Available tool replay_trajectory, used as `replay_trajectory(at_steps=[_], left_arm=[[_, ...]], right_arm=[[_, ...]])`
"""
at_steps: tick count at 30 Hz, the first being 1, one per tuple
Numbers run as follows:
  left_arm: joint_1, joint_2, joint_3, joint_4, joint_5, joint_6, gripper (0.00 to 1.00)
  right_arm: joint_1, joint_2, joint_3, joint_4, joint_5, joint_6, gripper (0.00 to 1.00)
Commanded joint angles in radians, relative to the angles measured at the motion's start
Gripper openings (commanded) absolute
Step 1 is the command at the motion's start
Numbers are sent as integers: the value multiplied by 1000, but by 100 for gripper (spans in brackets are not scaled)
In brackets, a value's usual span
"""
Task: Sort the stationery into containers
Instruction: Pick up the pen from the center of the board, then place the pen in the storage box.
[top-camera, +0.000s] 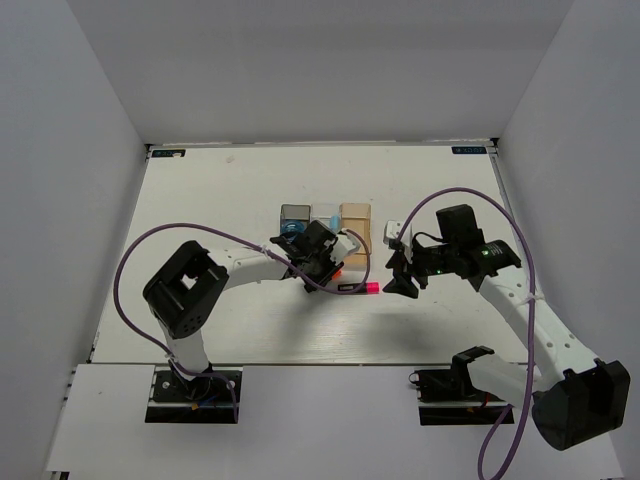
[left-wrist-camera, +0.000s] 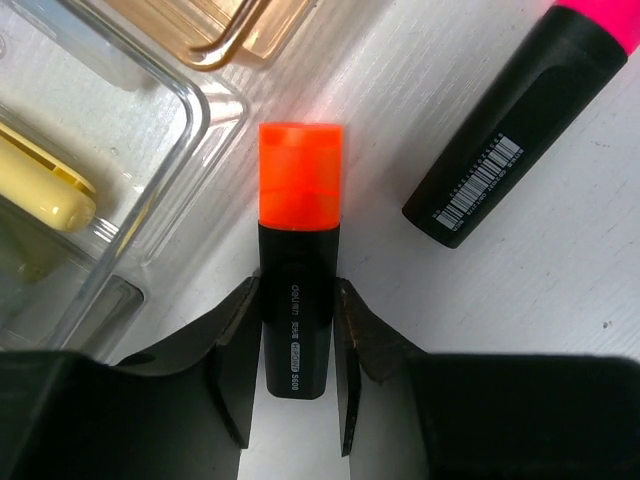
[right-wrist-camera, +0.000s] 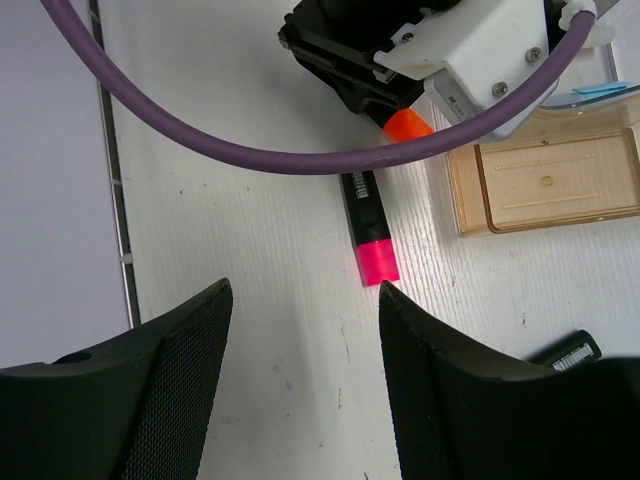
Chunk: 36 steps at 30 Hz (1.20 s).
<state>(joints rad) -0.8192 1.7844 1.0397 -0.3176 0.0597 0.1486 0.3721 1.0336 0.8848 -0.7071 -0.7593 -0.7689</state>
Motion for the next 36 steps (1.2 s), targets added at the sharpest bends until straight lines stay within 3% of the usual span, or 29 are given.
replay_trajectory(at_steps=[1, 2, 4, 9, 10, 11, 12, 13, 14, 15, 20, 22, 23, 24, 25, 26, 30, 31, 35, 36], left_arm=[[-6, 41, -46, -92, -3, -7, 15], [-6, 26, -44, -100, 3, -12, 6], [-14, 6, -40, -115, -1, -23, 0], [-23, -194, 9, -193, -15, -83, 0], [-23, -219, 16, -198, -17, -98, 0], [-23, -239, 26, -208, -17, -113, 0], [-23, -290, 61, -215, -18, -122, 0], [-18, -301, 75, -215, -11, -139, 0], [-8, -310, 109, -221, -5, -177, 0], [-3, -316, 141, -221, 3, -208, 0], [74, -237, 275, -161, 34, -416, 0], [94, -150, 359, -123, 43, -464, 0], [94, -123, 385, -117, 42, -513, 0], [97, -97, 466, -109, 28, -558, 0], [97, -20, 494, -113, 29, -576, 0], [97, 6, 522, -113, 25, -618, 0], [89, 144, 657, -130, 3, -736, 0], [86, 170, 671, -135, -14, -745, 0], [81, 205, 660, -126, -54, -776, 0], [81, 211, 654, -123, -54, -785, 0]], right_arm=[[-6, -20, -9, -5, -18, -4, 64], [-7, -21, -7, -2, -18, -4, 64], [-6, -20, -7, -3, -12, -4, 64], [-9, -14, -7, 35, 61, 66, 70], [-9, -12, -10, 50, 81, 88, 82], [-7, -4, -12, 72, 96, 108, 82], [-10, -1, -12, 58, 119, 103, 76], [-12, -4, -10, 49, 124, 99, 61], [-9, 0, -12, 54, 130, 99, 1], [2, 0, -12, 61, 138, 112, 0], [-15, -10, -67, 165, 225, 256, 4], [-16, -3, -78, 211, 323, 330, 50], [-21, 5, -72, 206, 336, 330, 59], [-24, 29, -67, 204, 359, 338, 58], [-32, 32, -58, 202, 368, 358, 50], [-39, 34, -56, 215, 380, 371, 1], [-53, 23, -61, 261, 495, 477, 0], [-62, 25, -61, 267, 538, 502, 17], [-85, 34, -63, 297, 595, 549, 44], [-94, 36, -66, 297, 600, 551, 56]])
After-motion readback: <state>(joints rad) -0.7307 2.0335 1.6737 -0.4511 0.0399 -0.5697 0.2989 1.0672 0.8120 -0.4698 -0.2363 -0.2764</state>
